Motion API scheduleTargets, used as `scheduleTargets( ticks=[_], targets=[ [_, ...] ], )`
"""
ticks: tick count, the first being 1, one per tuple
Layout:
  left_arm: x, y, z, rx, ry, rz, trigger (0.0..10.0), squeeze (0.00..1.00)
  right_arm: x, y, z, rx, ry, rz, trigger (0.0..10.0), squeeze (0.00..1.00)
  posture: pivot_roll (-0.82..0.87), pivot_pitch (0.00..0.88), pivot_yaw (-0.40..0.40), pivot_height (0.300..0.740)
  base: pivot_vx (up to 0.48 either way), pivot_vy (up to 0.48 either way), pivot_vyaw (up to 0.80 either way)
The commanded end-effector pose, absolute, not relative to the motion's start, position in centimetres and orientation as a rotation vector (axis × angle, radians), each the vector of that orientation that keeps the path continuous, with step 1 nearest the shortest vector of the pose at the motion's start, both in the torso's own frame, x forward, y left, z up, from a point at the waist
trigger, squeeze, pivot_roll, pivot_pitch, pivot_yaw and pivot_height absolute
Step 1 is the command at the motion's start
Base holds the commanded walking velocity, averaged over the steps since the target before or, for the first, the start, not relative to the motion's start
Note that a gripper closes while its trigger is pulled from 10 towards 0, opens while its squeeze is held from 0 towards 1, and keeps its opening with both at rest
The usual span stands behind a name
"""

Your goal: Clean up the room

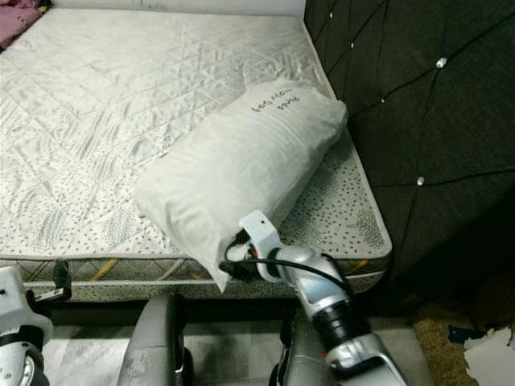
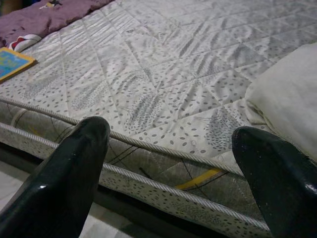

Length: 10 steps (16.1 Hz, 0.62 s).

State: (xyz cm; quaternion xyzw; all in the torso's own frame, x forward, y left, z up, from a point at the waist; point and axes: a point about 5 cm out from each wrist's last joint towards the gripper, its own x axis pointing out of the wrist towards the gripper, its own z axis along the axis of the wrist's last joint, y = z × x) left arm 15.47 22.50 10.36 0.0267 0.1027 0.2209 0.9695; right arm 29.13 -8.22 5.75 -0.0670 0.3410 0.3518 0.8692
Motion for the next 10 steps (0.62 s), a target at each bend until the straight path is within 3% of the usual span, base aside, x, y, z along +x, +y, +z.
scheduleTargets(
  ticks=[1, 5, 8, 10],
  targets=[
    [15.5, 22.5, 10.8, 0.059, 0.202, 0.444, 10.0, 0.00, 29.9, -8.8, 6.3, -0.156, 0.709, 0.665, 10.0, 0.00, 0.13, 0.104, -0.012, 0.597, 0.000, 0.000, 0.00],
    [15.2, 22.9, 11.1, 0.062, 0.198, 0.456, 10.0, 0.00, 29.7, -11.3, 7.8, -0.131, 0.704, 0.643, 10.0, 0.00, 0.12, 0.111, -0.014, 0.597, 0.000, 0.000, 0.00],
    [15.9, 22.1, 10.8, 0.038, 0.202, 0.423, 10.0, 0.00, 25.5, -15.4, 7.7, -0.122, 0.856, 0.922, 10.0, 0.00, 0.09, 0.116, -0.007, 0.597, 0.000, 0.000, 0.00],
    [16.2, 21.9, 10.7, 0.032, 0.199, 0.408, 10.0, 0.00, 25.5, -16.3, 8.0, -0.142, 0.861, 0.942, 10.0, 0.00, 0.07, 0.114, -0.001, 0.597, 0.000, 0.000, 0.00]
  ],
)
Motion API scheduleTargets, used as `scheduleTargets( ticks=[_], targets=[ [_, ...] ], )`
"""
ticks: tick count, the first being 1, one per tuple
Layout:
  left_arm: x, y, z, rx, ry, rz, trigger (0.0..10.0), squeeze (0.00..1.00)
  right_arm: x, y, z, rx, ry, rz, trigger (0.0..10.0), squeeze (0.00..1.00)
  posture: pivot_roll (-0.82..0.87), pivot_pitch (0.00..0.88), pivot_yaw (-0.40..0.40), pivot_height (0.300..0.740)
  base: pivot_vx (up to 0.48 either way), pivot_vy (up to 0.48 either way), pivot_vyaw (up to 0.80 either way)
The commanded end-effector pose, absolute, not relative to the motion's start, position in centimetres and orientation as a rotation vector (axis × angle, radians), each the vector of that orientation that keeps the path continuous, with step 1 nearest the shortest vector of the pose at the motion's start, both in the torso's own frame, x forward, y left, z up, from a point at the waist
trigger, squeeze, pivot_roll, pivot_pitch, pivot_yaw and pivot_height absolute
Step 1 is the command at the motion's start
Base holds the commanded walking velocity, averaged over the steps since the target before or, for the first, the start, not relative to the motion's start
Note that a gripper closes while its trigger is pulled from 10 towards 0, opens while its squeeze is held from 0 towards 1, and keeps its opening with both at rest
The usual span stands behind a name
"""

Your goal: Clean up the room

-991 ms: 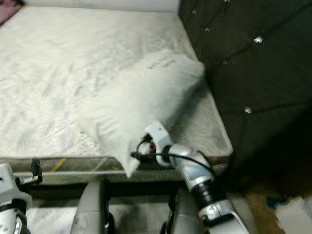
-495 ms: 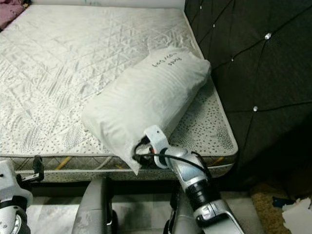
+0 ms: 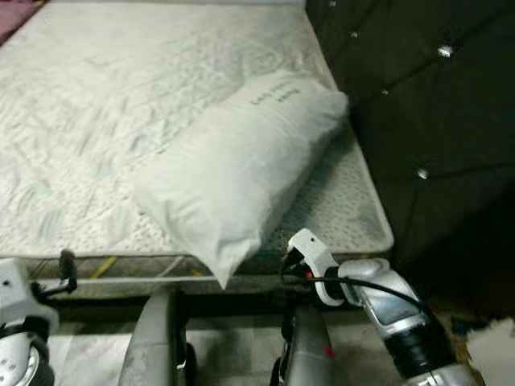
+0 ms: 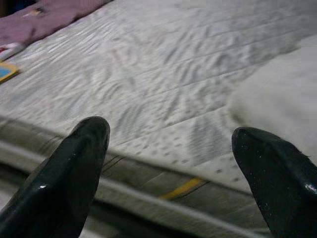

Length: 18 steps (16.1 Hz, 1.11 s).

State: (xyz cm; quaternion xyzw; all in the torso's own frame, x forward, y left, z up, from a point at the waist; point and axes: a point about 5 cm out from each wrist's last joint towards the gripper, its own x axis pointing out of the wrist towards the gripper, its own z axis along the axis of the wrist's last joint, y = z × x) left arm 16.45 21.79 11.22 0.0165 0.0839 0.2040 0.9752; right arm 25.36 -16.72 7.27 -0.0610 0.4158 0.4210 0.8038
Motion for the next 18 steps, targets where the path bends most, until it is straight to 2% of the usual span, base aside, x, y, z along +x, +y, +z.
scheduleTargets(
  ticks=[1, 2, 4, 9, 11, 16, 17, 18],
  targets=[
    [16.4, 21.8, 10.7, 0.031, 0.199, 0.400, 10.0, 0.00, 26.2, -16.3, 8.0, -0.156, 0.842, 0.897, 10.0, 0.00, 0.06, 0.111, 0.005, 0.597, 0.000, 0.000, 0.00],
    [16.5, 21.8, 10.7, 0.031, 0.198, 0.396, 10.0, 0.00, 26.7, -16.1, 8.0, -0.165, 0.827, 0.874, 10.0, 0.00, 0.07, 0.110, 0.006, 0.597, 0.000, 0.000, 0.00],
    [17.2, 21.7, 10.9, 0.027, 0.189, 0.386, 10.0, 0.00, 28.2, -13.1, 8.4, -0.145, 0.747, 0.790, 10.0, 0.00, 0.08, 0.107, -0.001, 0.597, 0.000, 0.000, 0.00],
    [17.0, 21.5, 10.9, 0.014, 0.190, 0.392, 10.0, 0.00, 28.2, -8.0, 7.5, -0.080, 0.747, 0.738, 10.0, 0.00, 0.10, 0.109, -0.019, 0.597, 0.000, 0.000, 0.00],
    [16.8, 21.4, 10.8, 0.011, 0.195, 0.394, 10.0, 0.00, 28.5, -7.1, 7.4, -0.092, 0.741, 0.735, 10.0, 0.00, 0.12, 0.113, -0.032, 0.597, 0.000, 0.000, 0.00],
    [15.6, 21.6, 10.7, 0.007, 0.211, 0.433, 10.0, 0.00, 30.3, -5.0, 7.4, 0.001, 0.763, 0.565, 10.0, 0.00, 0.15, 0.120, -0.056, 0.597, 0.000, 0.000, 0.00],
    [15.5, 21.5, 10.6, 0.005, 0.213, 0.433, 10.0, 0.00, 30.3, -4.3, 7.6, 0.028, 0.761, 0.561, 10.0, 0.00, 0.15, 0.118, -0.054, 0.597, 0.000, 0.000, 0.00],
    [15.8, 21.2, 10.7, -0.003, 0.212, 0.424, 10.0, 0.00, 30.6, -2.2, 8.2, 0.108, 0.746, 0.549, 10.0, 0.00, 0.16, 0.114, -0.054, 0.597, 0.000, 0.000, 0.00]
  ],
)
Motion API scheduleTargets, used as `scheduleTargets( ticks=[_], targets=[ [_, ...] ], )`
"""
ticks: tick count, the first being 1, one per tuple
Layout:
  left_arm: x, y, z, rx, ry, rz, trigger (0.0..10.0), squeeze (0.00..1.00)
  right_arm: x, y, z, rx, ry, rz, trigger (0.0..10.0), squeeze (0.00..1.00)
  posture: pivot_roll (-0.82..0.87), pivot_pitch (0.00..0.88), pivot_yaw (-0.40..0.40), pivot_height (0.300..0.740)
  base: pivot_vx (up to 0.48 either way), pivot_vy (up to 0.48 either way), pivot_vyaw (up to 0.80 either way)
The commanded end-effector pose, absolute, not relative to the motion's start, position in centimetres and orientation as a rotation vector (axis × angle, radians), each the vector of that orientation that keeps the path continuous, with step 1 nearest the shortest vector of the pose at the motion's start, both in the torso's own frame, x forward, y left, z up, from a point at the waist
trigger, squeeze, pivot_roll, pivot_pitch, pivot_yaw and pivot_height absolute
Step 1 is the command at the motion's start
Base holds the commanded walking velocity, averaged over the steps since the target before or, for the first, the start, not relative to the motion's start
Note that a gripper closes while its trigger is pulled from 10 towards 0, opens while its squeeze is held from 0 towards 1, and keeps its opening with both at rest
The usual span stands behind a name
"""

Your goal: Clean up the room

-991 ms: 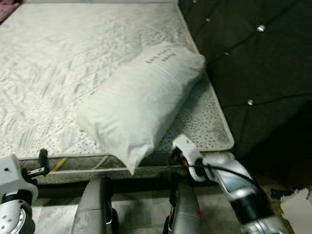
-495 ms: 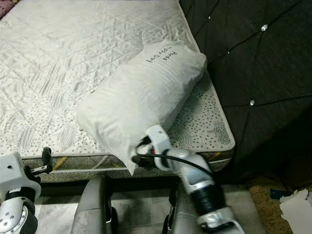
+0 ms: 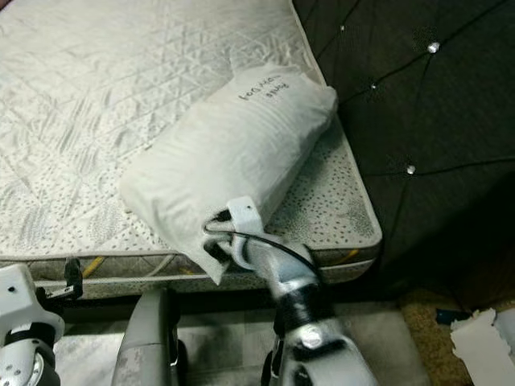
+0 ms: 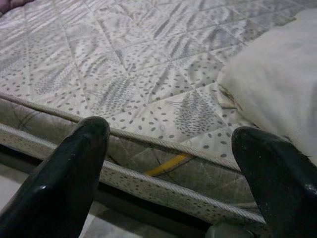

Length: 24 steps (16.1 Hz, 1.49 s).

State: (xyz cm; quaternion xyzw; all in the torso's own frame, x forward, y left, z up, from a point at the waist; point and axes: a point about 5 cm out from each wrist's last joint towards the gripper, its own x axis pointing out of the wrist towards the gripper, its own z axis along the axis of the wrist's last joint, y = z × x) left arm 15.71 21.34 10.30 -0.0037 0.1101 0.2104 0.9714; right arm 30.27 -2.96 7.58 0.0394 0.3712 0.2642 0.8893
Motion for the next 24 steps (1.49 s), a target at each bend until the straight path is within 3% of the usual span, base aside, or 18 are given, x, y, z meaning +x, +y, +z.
scheduleTargets(
  ticks=[1, 3, 4, 7, 14, 16, 18, 24],
  targets=[
    [15.9, 21.0, 10.7, -0.006, 0.209, 0.418, 10.0, 0.00, 30.9, -1.2, 8.7, 0.145, 0.728, 0.545, 10.0, 0.00, 0.16, 0.114, -0.054, 0.597, 0.000, 0.000, 0.00],
    [16.0, 21.0, 10.8, -0.007, 0.204, 0.416, 10.0, 0.00, 31.9, 0.0, 9.4, 0.290, 0.682, 0.465, 10.0, 0.00, 0.18, 0.108, -0.057, 0.597, 0.000, 0.000, 0.00],
    [15.4, 21.4, 10.6, 0.000, 0.208, 0.426, 10.0, 0.00, 32.7, -0.1, 9.6, 0.344, 0.640, 0.404, 0.0, 0.00, 0.18, 0.107, -0.058, 0.597, 0.000, 0.000, 0.00],
    [13.6, 22.8, 9.6, -0.056, 0.235, 0.507, 10.0, 0.00, 34.6, -1.4, 10.5, 0.436, 0.530, 0.253, 0.0, 0.00, 0.21, 0.097, -0.076, 0.597, 0.000, 0.000, 0.00],
    [15.1, 22.4, 9.7, -0.048, 0.197, 0.470, 10.0, 0.00, 35.3, -1.5, 10.1, 0.460, 0.496, 0.221, 0.0, 0.00, 0.20, 0.044, -0.080, 0.597, 0.000, 0.000, 0.00],
    [16.0, 22.3, 9.5, -0.059, 0.188, 0.450, 10.0, 0.00, 35.6, -2.0, 10.2, 0.444, 0.445, 0.213, 0.0, 0.00, 0.18, 0.008, -0.072, 0.597, 0.000, 0.000, 0.00],
    [17.5, 21.0, 10.2, -0.080, 0.126, 0.323, 10.0, 0.00, 36.1, -2.7, 10.9, 0.410, 0.374, 0.224, 0.0, 0.00, 0.16, 0.001, -0.064, 0.597, 0.000, 0.000, 0.00],
    [21.7, 18.4, 9.7, -0.071, 0.109, 0.153, 10.0, 0.00, 37.0, -7.9, 10.3, 0.326, 0.293, 0.124, 0.0, 0.00, 0.07, 0.000, -0.041, 0.597, 0.000, 0.000, 0.00]
  ],
)
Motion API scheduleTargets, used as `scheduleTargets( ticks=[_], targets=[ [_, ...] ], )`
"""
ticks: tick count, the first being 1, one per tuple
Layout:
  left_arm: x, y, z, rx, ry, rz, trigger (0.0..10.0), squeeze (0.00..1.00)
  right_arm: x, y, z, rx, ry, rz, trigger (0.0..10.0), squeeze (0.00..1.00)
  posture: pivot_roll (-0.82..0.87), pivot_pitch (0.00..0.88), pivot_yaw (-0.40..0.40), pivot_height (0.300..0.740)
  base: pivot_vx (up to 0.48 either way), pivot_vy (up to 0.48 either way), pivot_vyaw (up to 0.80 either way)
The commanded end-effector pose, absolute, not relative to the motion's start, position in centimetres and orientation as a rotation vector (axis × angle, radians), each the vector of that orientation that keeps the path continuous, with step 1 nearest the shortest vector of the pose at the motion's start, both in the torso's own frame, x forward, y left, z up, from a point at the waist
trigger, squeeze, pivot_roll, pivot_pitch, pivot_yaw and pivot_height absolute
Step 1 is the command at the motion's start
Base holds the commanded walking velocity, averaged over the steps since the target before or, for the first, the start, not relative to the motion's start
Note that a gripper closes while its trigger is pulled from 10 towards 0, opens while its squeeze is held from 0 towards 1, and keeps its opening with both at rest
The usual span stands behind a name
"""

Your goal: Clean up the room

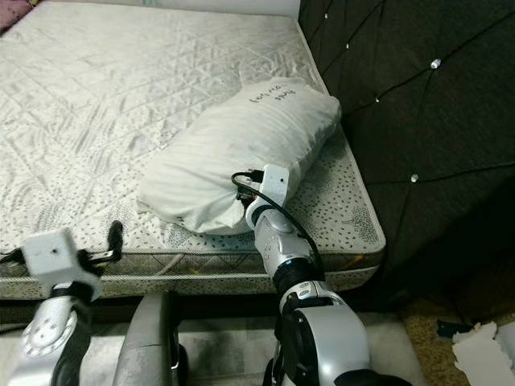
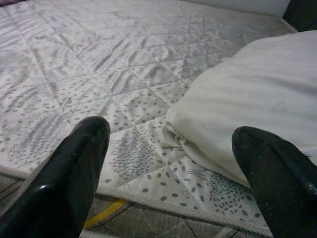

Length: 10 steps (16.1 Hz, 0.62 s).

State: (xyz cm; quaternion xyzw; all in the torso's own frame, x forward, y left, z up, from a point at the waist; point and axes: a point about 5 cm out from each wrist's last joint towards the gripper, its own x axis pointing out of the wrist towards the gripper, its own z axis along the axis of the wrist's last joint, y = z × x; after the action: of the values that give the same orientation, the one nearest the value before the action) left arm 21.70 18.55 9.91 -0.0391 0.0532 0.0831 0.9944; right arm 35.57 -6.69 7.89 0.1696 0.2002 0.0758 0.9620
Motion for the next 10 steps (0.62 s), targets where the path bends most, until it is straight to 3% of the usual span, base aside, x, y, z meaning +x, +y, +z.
scheduleTargets(
  ticks=[1, 6, 10],
  targets=[
    [21.9, 18.3, 9.8, -0.069, 0.108, 0.150, 10.0, 0.00, 37.1, -8.2, 10.3, 0.319, 0.289, 0.117, 0.0, 0.00, 0.07, 0.000, -0.046, 0.597, 0.000, 0.000, 0.00],
    [22.5, 18.5, 9.5, -0.054, 0.104, 0.170, 10.0, 0.00, 39.8, -18.8, 15.3, 0.100, 0.134, -0.111, 0.0, 0.00, 0.04, 0.000, -0.047, 0.597, 0.000, 0.000, 0.00],
    [22.7, 18.2, 9.3, -0.055, 0.104, 0.175, 10.0, 0.00, 38.7, -23.8, 15.3, -0.028, 0.129, -0.208, 0.0, 0.00, 0.03, 0.000, -0.049, 0.597, 0.000, 0.000, 0.00]
  ],
)
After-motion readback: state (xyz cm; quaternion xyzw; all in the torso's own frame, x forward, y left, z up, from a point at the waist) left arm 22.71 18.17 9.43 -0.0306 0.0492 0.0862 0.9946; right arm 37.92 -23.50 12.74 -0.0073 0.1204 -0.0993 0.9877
